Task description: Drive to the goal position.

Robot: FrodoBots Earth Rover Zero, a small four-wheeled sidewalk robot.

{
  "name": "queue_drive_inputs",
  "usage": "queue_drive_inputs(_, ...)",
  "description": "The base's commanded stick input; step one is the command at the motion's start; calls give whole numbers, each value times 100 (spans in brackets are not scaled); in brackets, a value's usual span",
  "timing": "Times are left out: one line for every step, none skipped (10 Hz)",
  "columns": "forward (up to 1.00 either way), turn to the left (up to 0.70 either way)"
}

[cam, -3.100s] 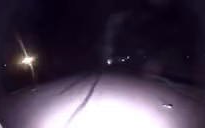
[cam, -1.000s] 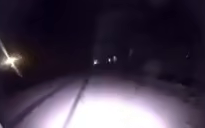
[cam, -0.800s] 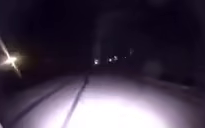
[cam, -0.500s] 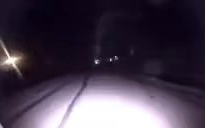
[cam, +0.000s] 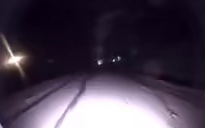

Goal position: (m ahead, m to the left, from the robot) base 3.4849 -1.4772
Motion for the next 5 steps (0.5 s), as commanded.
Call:
queue_drive_inputs(100, 0)
queue_drive_inputs(100, 0)
queue_drive_inputs(100, 0)
queue_drive_inputs(100, 0)
queue_drive_inputs(100, 0)
